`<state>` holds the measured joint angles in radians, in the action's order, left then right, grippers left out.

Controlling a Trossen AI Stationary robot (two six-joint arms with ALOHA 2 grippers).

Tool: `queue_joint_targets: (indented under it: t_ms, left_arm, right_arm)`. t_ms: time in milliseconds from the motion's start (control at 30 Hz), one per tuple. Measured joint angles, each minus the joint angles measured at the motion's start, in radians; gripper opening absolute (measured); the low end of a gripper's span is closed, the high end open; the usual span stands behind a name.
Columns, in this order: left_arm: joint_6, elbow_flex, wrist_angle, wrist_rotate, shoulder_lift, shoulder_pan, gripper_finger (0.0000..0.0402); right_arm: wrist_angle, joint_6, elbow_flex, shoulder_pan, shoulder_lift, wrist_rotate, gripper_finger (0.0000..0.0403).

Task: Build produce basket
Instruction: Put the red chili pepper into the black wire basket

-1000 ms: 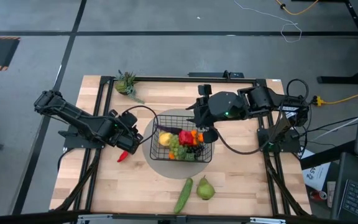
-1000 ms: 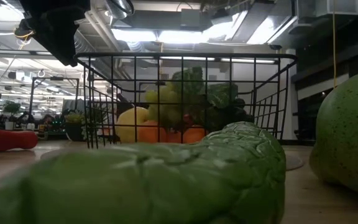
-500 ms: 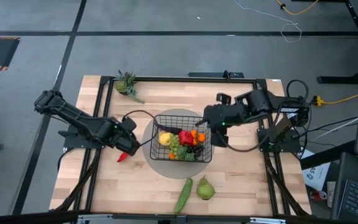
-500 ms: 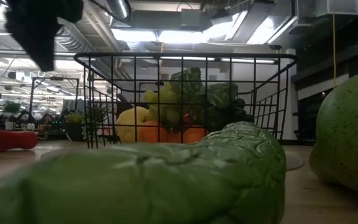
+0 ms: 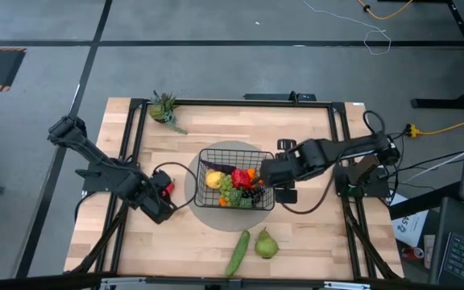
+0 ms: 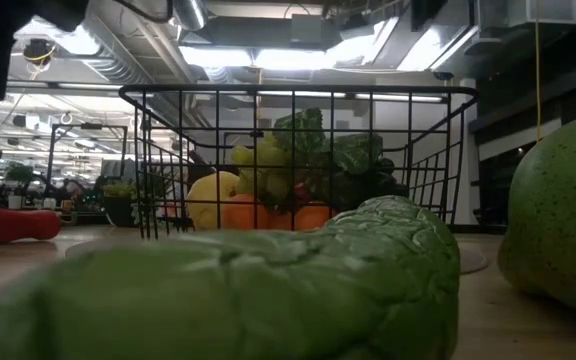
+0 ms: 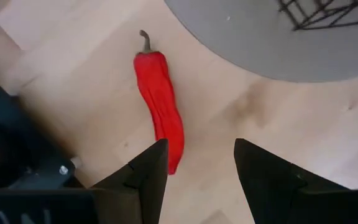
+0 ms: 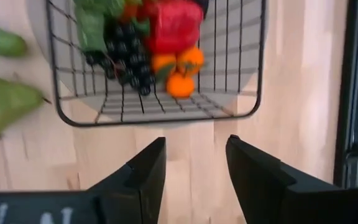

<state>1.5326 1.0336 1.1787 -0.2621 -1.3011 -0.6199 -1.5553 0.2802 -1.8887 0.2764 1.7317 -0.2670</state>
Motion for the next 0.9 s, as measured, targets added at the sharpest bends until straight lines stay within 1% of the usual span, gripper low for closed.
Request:
queue_joint_targets:
  t_ms: [67,200,300,433,533,667,733,800,900]
  left_arm:
    - [0.002,0.000,0.009,-0.007,-0.033,-0.006,0.0179]
    - [0.002,0.000,0.017,0.009,-0.081,-0.018,0.0179]
    - [0.002,0.000,0.027,0.020,-0.123,-0.008,0.0179]
    - [-0.011,-0.001,0.067,0.043,-0.142,0.004,0.0179]
    - [-0.069,-0.023,0.066,0.052,-0.141,0.013,0.0179]
    - [-0.127,-0.099,0.053,0.131,-0.127,0.050,0.0179]
    - [-0.142,-0.159,0.004,0.177,-0.102,0.062,0.0179]
    - [-0.173,-0.226,-0.102,0.236,-0.084,0.082,0.0179]
    - [-0.205,-0.307,-0.295,0.276,-0.065,0.097,0.0179]
  right_arm:
    - [-0.001,0.018,0.041,0.000,0.000,0.016,0.0168]
    - [-0.005,0.043,0.114,0.001,0.000,0.121,0.0168]
    - [-0.012,0.060,0.158,0.009,0.000,0.167,0.0168]
    - [-0.013,0.060,0.185,0.035,0.001,0.171,0.0168]
    - [-0.013,0.081,0.191,0.058,0.001,0.172,0.0168]
    - [-0.012,0.119,0.191,0.089,0.000,0.173,0.0168]
    - [-0.013,0.137,0.191,0.106,0.000,0.173,0.0168]
    - [-0.012,0.148,0.191,0.121,0.000,0.173,0.0168]
    - [-0.012,0.165,0.191,0.142,0.000,0.174,0.0168]
